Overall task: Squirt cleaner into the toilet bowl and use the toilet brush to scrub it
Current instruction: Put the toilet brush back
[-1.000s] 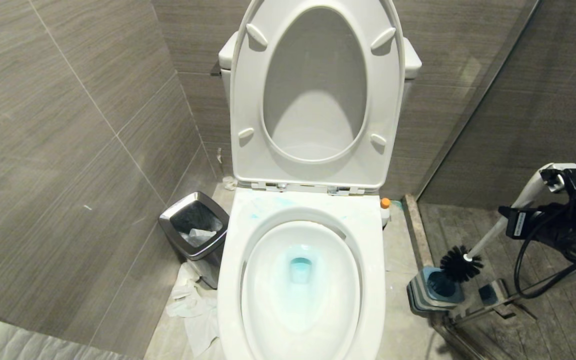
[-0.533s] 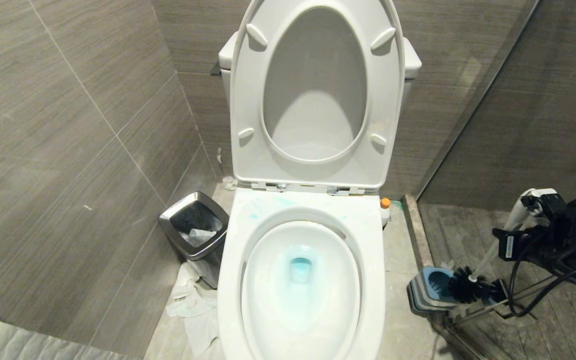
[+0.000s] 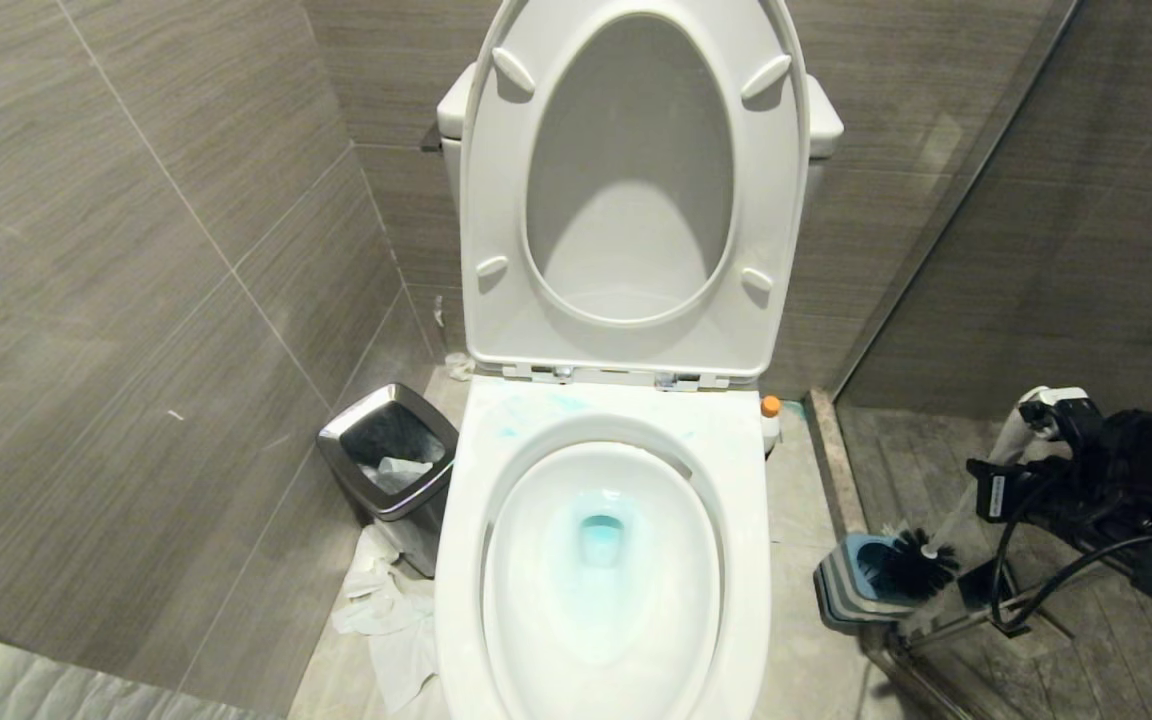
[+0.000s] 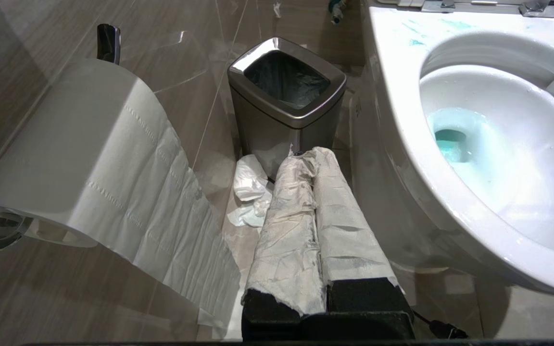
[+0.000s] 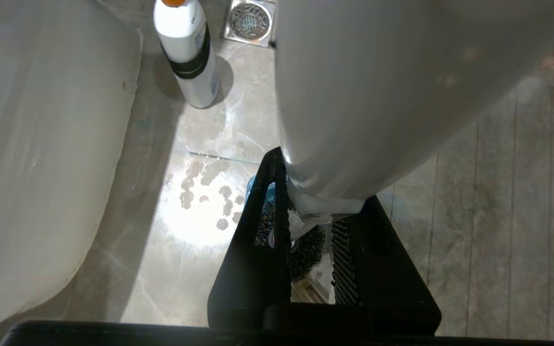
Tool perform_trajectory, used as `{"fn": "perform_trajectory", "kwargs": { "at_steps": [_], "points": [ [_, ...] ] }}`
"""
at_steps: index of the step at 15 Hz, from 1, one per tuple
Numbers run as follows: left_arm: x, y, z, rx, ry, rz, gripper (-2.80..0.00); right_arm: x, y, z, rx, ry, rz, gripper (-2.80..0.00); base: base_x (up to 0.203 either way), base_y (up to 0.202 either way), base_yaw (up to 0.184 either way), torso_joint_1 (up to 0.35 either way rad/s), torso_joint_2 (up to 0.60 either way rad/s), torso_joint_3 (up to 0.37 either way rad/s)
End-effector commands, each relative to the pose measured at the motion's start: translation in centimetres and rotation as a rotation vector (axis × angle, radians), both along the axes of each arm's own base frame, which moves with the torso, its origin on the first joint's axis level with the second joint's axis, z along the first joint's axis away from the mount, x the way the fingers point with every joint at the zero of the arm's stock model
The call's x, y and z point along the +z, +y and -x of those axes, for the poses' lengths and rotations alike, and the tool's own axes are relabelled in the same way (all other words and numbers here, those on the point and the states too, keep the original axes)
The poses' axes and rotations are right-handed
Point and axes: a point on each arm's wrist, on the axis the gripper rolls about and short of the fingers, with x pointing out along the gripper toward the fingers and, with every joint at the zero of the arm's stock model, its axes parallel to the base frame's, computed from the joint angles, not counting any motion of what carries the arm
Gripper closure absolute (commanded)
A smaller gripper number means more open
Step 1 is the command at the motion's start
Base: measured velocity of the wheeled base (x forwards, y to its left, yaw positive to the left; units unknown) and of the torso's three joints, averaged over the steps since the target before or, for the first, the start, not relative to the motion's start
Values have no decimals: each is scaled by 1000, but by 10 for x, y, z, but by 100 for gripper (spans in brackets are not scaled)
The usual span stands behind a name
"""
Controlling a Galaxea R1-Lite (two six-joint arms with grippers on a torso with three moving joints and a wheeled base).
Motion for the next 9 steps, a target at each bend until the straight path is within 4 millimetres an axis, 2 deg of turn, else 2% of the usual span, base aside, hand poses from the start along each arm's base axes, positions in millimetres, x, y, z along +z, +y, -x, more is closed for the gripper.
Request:
{"fn": "perform_trajectory", "kwargs": {
  "at_steps": [1,9],
  "points": [
    [-2,0,-1,1,8,1,0,-14,-2,-8,2,21,-6,0,0,0,0,0,0,0],
    [-2,0,-1,1,8,1,0,-38,-8,-38,1,20,-9,0,0,0,0,0,0,0]
  ]
}}
